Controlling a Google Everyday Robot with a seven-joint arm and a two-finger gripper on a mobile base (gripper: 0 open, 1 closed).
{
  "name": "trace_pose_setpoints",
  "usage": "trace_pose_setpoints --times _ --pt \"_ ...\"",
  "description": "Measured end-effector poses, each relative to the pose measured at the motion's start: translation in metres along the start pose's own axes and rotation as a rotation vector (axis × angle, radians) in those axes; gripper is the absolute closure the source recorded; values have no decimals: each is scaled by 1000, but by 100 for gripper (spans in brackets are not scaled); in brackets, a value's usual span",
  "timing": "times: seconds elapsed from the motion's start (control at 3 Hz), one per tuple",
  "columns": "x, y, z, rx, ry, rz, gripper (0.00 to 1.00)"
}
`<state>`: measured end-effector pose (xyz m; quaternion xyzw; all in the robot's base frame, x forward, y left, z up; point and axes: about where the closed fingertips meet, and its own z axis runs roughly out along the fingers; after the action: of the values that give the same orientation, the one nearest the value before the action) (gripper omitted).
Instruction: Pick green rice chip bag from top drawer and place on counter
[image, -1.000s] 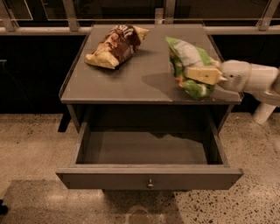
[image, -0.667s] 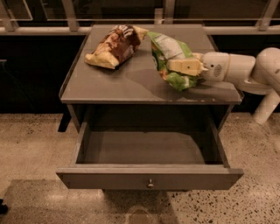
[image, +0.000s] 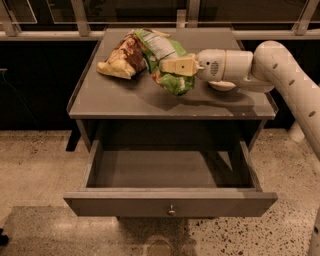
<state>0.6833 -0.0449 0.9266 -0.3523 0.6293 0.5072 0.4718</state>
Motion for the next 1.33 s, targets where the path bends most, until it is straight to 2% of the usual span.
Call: trace_pose_setpoints --times 0.33,0.67,1.0,1.33 --pt "15 0 4 30 83 -17 60" --pt "39 -7 -3 114 200 -22 36" --pt "41 -7 0 109 204 -23 13" --pt "41 -7 0 109 204 -23 0"
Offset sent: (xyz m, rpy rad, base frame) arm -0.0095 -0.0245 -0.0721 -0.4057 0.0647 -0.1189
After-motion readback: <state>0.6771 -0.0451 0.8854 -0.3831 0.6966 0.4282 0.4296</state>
